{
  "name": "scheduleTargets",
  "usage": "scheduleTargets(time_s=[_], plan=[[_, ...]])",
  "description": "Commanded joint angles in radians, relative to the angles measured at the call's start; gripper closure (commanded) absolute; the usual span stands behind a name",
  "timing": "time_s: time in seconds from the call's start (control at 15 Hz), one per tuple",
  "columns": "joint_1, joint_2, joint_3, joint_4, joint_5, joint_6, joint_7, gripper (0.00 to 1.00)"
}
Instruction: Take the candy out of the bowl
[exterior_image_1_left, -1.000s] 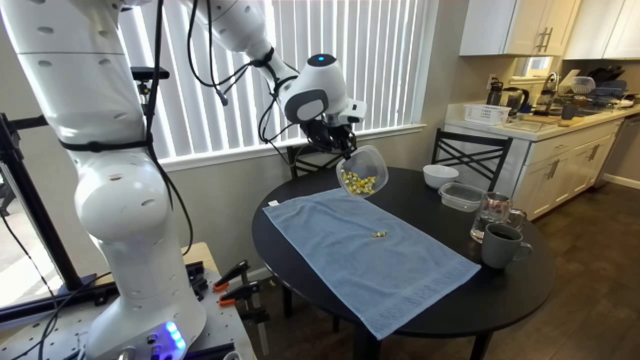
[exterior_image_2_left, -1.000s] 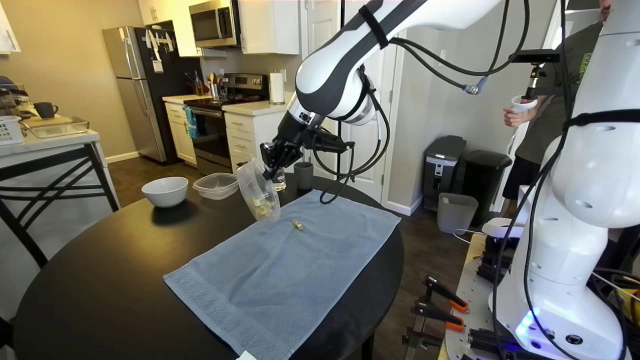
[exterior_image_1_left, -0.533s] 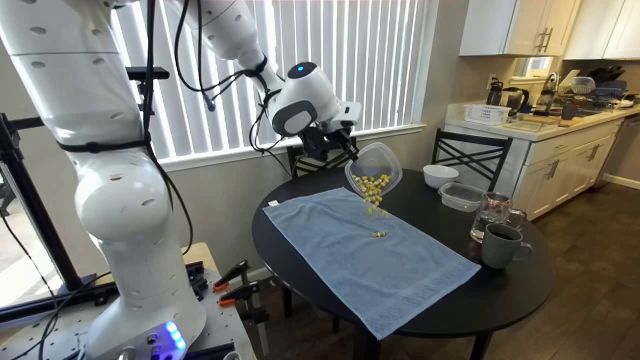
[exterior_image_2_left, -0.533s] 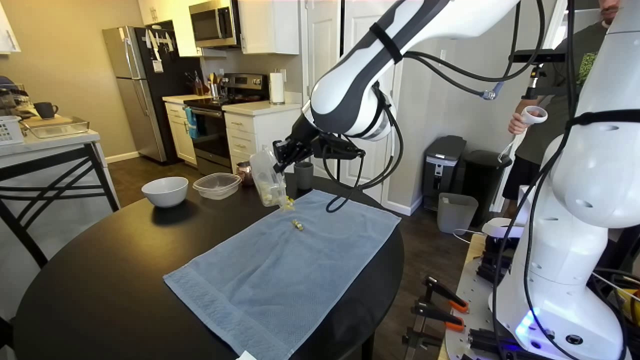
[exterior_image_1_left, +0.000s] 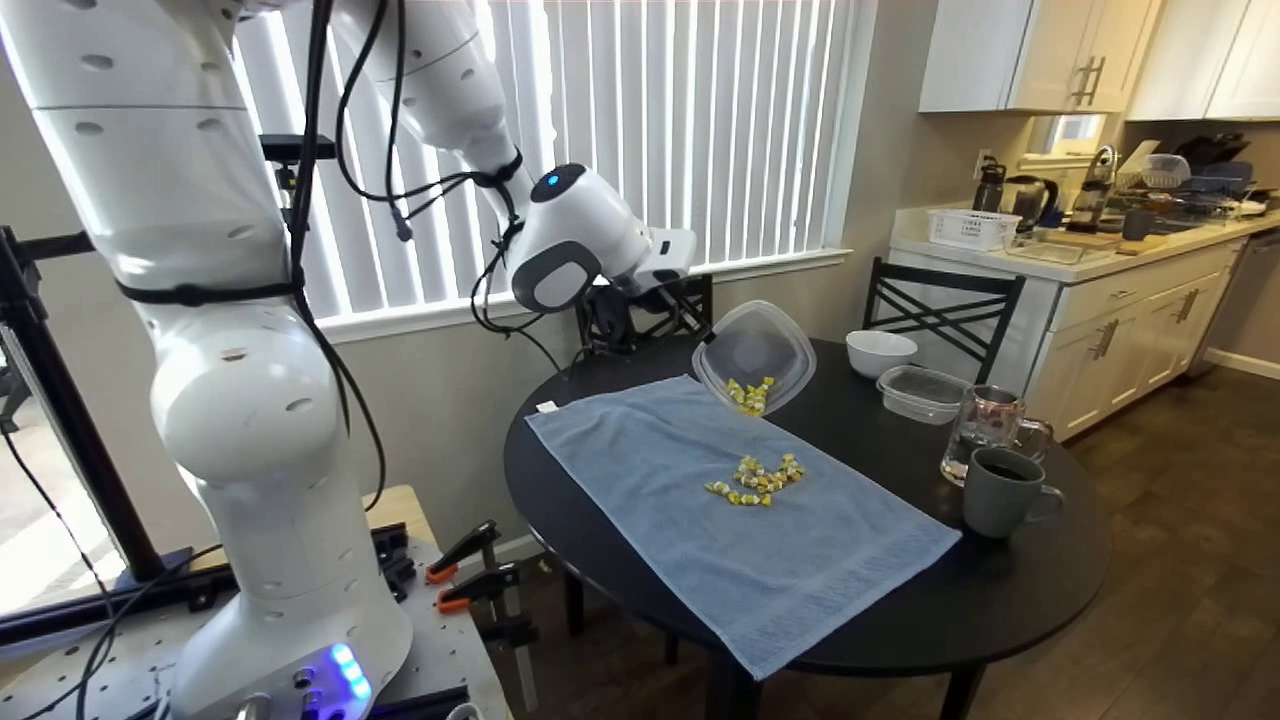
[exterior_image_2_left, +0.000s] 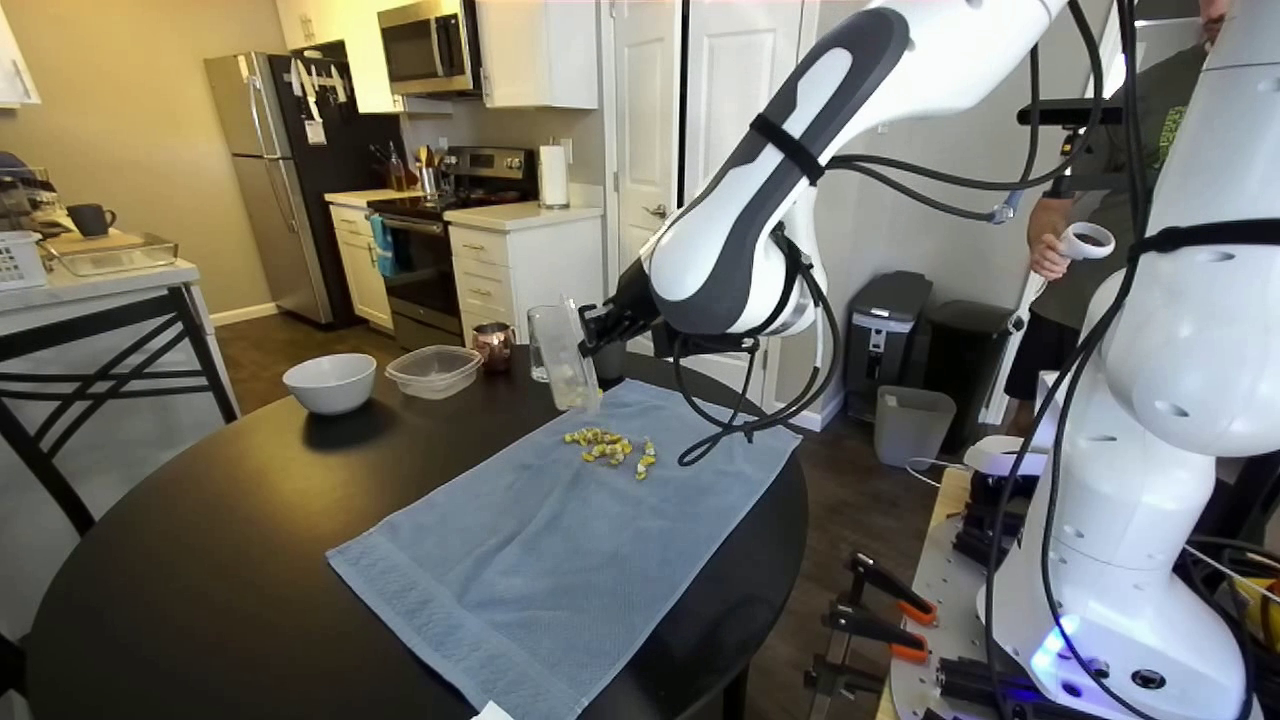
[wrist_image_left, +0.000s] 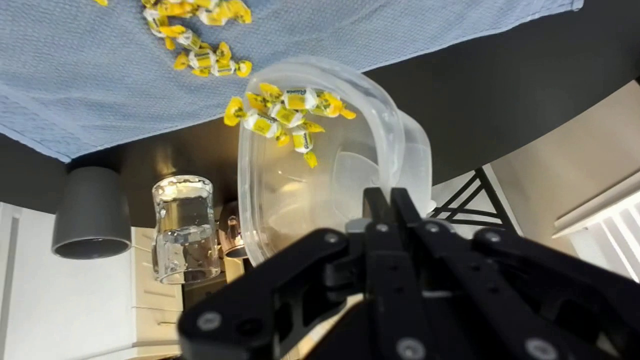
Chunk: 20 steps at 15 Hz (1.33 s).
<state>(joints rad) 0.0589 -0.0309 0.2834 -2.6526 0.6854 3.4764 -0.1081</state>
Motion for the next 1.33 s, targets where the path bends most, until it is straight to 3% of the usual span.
scheduleTargets(time_s=[0.0, 0.13, 0.27, 0.47, 0.73, 1.27], plan=[[-0.049, -0.081, 0.043, -0.002, 0.169, 0.000, -0.156, 0.99], [-0.128, -0.130, 0.100, 0.002, 0.221, -0.001, -0.232, 0.99], [-0.243, -0.183, 0.201, -0.004, 0.246, -0.001, -0.262, 0.99], [-0.456, -0.273, 0.421, -0.030, 0.250, -0.002, -0.222, 0.99], [-0.687, -0.314, 0.714, -0.045, 0.282, -0.009, -0.138, 0.99], [-1.199, -0.478, 1.290, -0.002, 0.237, -0.010, 0.147, 0.99]])
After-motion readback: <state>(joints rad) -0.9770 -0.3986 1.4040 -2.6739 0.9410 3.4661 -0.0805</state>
